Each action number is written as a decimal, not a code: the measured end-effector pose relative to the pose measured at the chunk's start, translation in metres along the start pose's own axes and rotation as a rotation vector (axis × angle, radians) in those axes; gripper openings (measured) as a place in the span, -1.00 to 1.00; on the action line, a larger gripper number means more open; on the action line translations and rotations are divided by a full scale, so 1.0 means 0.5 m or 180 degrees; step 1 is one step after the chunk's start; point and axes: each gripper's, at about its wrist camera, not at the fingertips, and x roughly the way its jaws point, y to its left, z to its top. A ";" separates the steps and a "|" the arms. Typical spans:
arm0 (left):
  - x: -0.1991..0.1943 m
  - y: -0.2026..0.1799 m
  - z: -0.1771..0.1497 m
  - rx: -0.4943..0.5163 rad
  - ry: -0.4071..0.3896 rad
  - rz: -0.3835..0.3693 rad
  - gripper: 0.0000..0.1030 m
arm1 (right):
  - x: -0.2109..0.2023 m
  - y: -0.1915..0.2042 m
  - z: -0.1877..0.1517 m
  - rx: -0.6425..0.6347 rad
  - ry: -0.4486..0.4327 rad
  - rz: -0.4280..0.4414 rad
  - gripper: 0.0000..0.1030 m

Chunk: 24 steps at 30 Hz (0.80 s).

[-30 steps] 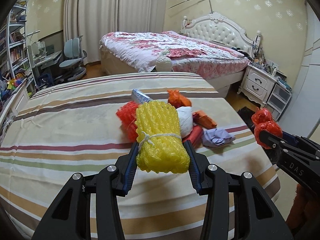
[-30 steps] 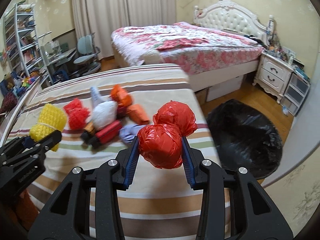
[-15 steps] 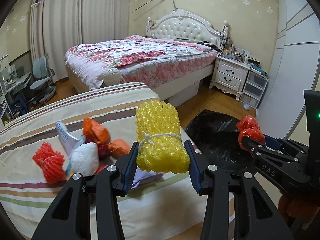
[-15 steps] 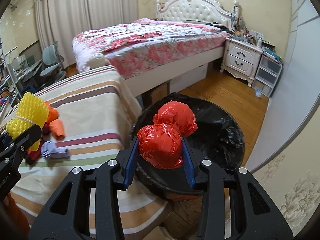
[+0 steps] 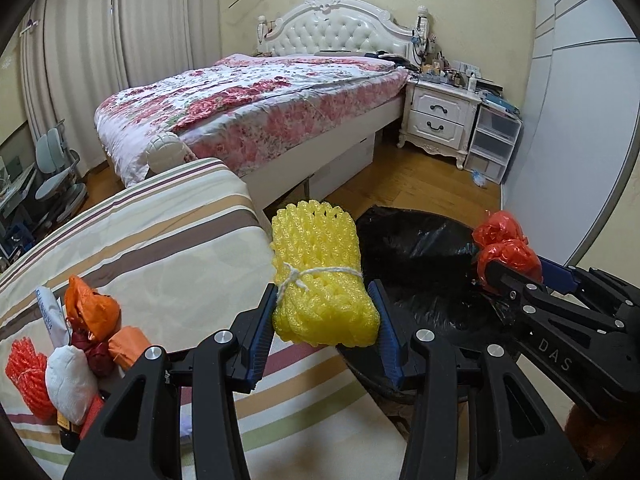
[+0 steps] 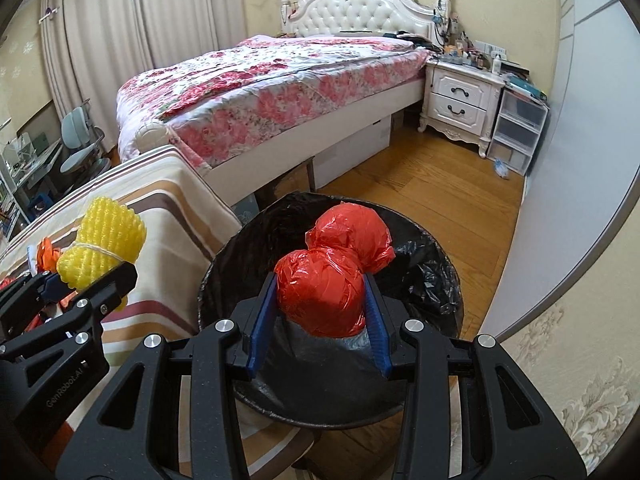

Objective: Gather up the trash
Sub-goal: 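Carry the yellow bundle and red bag ball with both grippers over the black bin, then open both grippers to drop the yellow bundle and red bag into the bin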

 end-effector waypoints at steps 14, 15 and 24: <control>0.046 -0.039 0.019 0.0155 0.0111 0.0081 -0.11 | 0.030 -0.040 0.023 0.0112 0.0060 -0.0022 -0.23; 0.047 -0.040 0.019 0.0158 0.0113 0.0085 -0.11 | 0.030 -0.041 0.023 0.0111 0.0060 -0.0023 -0.23; 0.055 -0.045 0.020 0.0153 0.0124 0.0137 0.41 | 0.027 -0.056 0.032 0.0198 -0.0005 -0.0040 0.13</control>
